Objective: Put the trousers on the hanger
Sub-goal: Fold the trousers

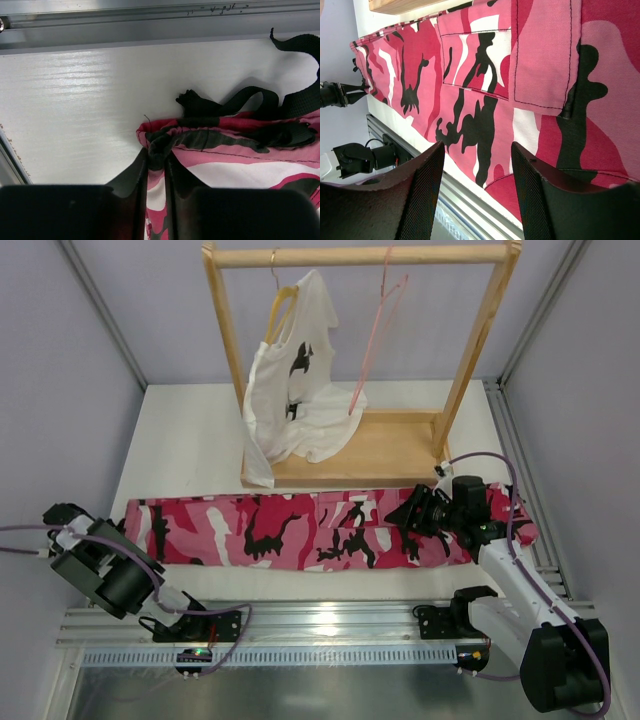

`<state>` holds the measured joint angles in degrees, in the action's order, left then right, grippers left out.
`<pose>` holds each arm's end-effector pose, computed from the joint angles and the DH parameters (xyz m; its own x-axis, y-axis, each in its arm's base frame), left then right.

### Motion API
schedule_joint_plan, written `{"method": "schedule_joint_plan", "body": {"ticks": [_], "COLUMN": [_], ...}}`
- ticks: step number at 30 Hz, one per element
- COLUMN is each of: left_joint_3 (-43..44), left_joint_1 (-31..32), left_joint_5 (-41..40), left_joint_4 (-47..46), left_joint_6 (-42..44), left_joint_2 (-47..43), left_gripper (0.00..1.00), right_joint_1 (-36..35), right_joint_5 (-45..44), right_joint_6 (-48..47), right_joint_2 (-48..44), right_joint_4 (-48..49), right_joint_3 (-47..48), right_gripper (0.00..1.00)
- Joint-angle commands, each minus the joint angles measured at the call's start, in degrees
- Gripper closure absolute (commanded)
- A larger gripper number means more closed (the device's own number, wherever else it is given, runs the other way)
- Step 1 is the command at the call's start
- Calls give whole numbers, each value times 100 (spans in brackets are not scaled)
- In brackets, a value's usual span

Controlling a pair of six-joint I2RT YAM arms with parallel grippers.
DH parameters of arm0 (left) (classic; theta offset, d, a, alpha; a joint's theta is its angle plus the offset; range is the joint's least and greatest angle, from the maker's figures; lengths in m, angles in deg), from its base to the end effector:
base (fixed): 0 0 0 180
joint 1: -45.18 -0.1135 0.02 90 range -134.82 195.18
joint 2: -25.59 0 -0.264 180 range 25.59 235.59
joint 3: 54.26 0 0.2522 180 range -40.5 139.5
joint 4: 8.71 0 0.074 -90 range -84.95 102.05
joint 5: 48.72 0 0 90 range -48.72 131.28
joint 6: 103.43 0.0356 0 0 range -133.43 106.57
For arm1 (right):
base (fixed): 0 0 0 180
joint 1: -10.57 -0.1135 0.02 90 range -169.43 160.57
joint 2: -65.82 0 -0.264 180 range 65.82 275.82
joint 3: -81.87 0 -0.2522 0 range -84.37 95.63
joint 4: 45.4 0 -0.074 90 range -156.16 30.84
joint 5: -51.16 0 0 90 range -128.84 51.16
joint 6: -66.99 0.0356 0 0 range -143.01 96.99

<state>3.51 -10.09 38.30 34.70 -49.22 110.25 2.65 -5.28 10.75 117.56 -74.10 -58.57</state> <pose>0.1451 0.2125 0.1591 0.0507 -0.9519 -0.3021 -0.9875 -0.0027 -0.1574 0.1770 0.0445 0.1997 -0.8328 0.3517 -0.4275 -0.0794 0.6884 0.7210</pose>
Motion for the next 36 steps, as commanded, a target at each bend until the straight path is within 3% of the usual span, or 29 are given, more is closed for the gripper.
{"method": "schedule_joint_plan", "body": {"ticks": [1,3,9,11,18,21,23,26,31,36], "left_joint_3": [169,266,793,820,556,740,793,584,319,-250], "left_joint_1": [-81,-81,235,708,2263,2625,2784,3406,5401,6919], "left_joint_5": [272,281,491,430,738,702,1165,1510,1186,1502], "left_joint_4": [-276,-232,480,568,602,989,1034,1148,1263,991], "left_joint_6": [336,371,292,248,335,625,748,854,136,-858], "left_joint_2": [384,367,262,52,-1521,-2207,-2645,-3181,-3808,-3133], "left_gripper": [87,99,99,99,100,100,100,100,99,100], "right_joint_1": [-34,-25,-25,-34,-34,-25,-34,-34,-43,-43], "right_joint_5": [-16,-16,177,186,247,230,230,273,283,230], "right_joint_6": [-80,-63,78,87,61,26,25,113,157,175], "right_joint_2": [-24,-42,-77,-103,-314,-437,-490,-516,-543,-639], "right_joint_4": [61,61,167,141,-114,-211,-246,-229,-229,-378], "right_joint_3": [-5,4,39,118,276,294,285,302,399,505], "right_gripper": [41,41,41,41,41,41,41,41,41,40]}}
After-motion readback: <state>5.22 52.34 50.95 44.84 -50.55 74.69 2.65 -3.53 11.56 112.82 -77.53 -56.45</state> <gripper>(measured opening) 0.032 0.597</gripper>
